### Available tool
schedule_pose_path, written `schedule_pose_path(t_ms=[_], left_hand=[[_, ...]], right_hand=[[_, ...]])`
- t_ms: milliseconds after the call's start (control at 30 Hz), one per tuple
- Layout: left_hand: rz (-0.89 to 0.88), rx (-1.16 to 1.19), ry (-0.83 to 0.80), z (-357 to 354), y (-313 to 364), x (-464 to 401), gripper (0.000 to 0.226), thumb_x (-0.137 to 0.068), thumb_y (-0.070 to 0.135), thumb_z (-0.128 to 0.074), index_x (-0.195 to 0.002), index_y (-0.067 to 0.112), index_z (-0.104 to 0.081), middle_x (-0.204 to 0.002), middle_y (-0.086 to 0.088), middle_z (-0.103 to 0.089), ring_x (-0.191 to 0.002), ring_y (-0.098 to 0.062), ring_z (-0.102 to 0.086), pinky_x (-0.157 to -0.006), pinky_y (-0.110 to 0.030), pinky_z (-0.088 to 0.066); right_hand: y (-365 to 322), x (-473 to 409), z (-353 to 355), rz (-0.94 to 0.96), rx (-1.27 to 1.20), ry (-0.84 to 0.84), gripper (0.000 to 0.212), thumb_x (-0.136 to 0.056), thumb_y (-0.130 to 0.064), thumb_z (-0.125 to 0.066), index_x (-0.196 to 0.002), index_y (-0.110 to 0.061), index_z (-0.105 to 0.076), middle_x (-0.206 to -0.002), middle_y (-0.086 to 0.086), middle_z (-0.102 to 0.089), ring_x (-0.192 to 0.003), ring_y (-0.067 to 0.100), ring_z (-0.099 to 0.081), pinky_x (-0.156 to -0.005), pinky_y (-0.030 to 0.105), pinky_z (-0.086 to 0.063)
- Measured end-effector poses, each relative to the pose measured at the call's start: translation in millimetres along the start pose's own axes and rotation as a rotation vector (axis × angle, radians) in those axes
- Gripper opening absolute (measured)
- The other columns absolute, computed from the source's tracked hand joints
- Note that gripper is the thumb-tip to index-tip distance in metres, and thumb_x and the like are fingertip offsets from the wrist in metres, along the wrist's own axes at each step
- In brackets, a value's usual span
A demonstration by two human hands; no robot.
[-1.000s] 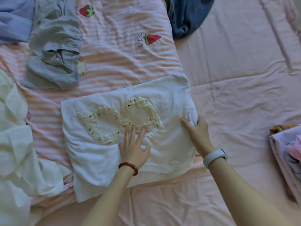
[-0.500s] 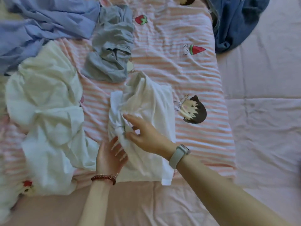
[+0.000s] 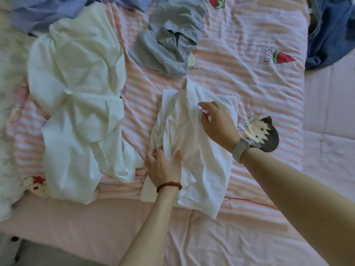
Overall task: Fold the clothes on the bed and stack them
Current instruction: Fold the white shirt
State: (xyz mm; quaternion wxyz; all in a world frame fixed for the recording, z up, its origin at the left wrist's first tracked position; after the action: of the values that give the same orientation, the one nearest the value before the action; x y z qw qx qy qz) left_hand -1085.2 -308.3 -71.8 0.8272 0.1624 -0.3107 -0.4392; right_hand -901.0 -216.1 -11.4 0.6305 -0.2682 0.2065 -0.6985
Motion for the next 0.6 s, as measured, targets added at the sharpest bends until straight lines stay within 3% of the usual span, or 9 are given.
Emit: schedule_pose_path(t_ms=[67, 133, 200, 267, 400, 500, 533, 600], left_hand=[[-0.102, 0.101, 0.082, 8.1, 6.8, -4.4, 0.026, -0.085, 0.019, -0.066, -0.097, -0.003, -0.067, -0.116, -0.019, -0.052, -0.106, -0.034, -0.047, -0.091, -0.037, -0.04], [-0.209, 0.3, 0.17, 28.5, 8.1, -0.5, 0.019, -0.085, 0.013, -0.06, -0.077, -0.003, -0.067, -0.094, -0.014, -0.056, -0.089, -0.015, -0.051, -0.083, -0.018, -0.036], [-0.146, 0.499, 0.096, 42.4, -5.2, 4.6, 0.029, -0.091, 0.011, -0.053, -0.062, 0.012, -0.053, -0.069, 0.002, -0.047, -0.063, 0.004, -0.044, -0.063, -0.01, -0.034], [-0.01, 0.606, -0.013, 41.9, -29.7, 8.5, 0.04, -0.096, 0.007, -0.046, -0.058, 0.018, -0.04, -0.058, 0.007, -0.035, -0.048, 0.004, -0.039, -0.052, -0.01, -0.032], [0.066, 0.475, -0.089, 31.2, -62.1, 6.0, 0.034, -0.097, 0.01, -0.043, -0.064, 0.018, -0.043, -0.064, 0.001, -0.043, -0.056, 0.003, -0.045, -0.057, -0.014, -0.033], [0.013, 0.349, -0.048, 33.2, -56.2, 0.9, 0.015, -0.092, 0.027, -0.056, -0.079, 0.021, -0.056, -0.083, -0.001, -0.06, -0.076, -0.01, -0.057, -0.066, -0.013, -0.039], [-0.012, 0.314, -0.027, 34.3, -51.8, -1.5, 0.019, -0.087, 0.036, -0.059, -0.087, 0.017, -0.061, -0.089, -0.001, -0.062, -0.083, -0.015, -0.059, -0.071, -0.018, -0.041], [-0.048, 0.289, -0.051, 32.3, -36.3, -6.5, 0.055, -0.074, 0.055, -0.057, -0.106, 0.01, -0.061, -0.098, 0.001, -0.06, -0.093, -0.017, -0.058, -0.081, -0.026, -0.044]], right_hand=[[-2.7, -10.4, -5.6, 0.021, 0.036, -0.023, 0.036, -0.094, -0.011, -0.044, -0.129, -0.01, -0.052, -0.118, 0.012, -0.054, -0.109, 0.029, -0.051, -0.087, 0.037, -0.044], [-4.7, -17.8, -11.1, 0.059, 0.125, -0.041, 0.038, -0.095, -0.016, -0.041, -0.132, -0.014, -0.049, -0.125, 0.013, -0.051, -0.117, 0.034, -0.044, -0.095, 0.038, -0.035], [-7.1, -19.8, -14.5, 0.087, 0.214, -0.065, 0.041, -0.097, -0.028, -0.033, -0.134, -0.021, -0.046, -0.135, 0.008, -0.047, -0.123, 0.035, -0.039, -0.097, 0.043, -0.032], [-12.1, -16.5, -21.3, 0.136, 0.309, -0.128, 0.052, -0.093, -0.04, -0.017, -0.138, -0.028, -0.041, -0.141, -0.001, -0.042, -0.129, 0.029, -0.034, -0.098, 0.046, -0.029], [-11.6, -14.4, -42.5, 0.19, 0.363, -0.241, 0.046, -0.1, -0.031, -0.024, -0.145, -0.026, -0.031, -0.149, -0.004, -0.035, -0.137, 0.024, -0.027, -0.108, 0.048, -0.016], [-17.8, -24.0, -29.6, 0.186, 0.26, -0.093, 0.047, -0.096, -0.023, -0.029, -0.142, -0.015, -0.037, -0.145, 0.003, -0.042, -0.13, 0.027, -0.038, -0.102, 0.044, -0.027], [-18.8, -29.5, -24.6, 0.177, 0.255, -0.048, 0.046, -0.096, -0.019, -0.032, -0.141, -0.013, -0.037, -0.144, 0.005, -0.042, -0.127, 0.029, -0.039, -0.098, 0.043, -0.03], [-16.5, -42.5, -21.6, 0.133, 0.308, -0.036, 0.049, -0.096, -0.018, -0.038, -0.144, -0.013, -0.031, -0.148, 0.007, -0.035, -0.13, 0.029, -0.035, -0.098, 0.044, -0.03]])
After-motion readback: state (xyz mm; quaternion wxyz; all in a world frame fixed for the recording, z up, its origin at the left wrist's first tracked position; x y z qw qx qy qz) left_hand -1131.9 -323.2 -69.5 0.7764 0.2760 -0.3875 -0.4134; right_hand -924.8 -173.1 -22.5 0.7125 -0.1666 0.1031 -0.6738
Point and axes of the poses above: each hand's wrist, its own x-axis away from the middle knuckle, its own z-axis out of the back of the hand, y = z × x, the point moved 8 cm from there along -x, towards the middle knuckle
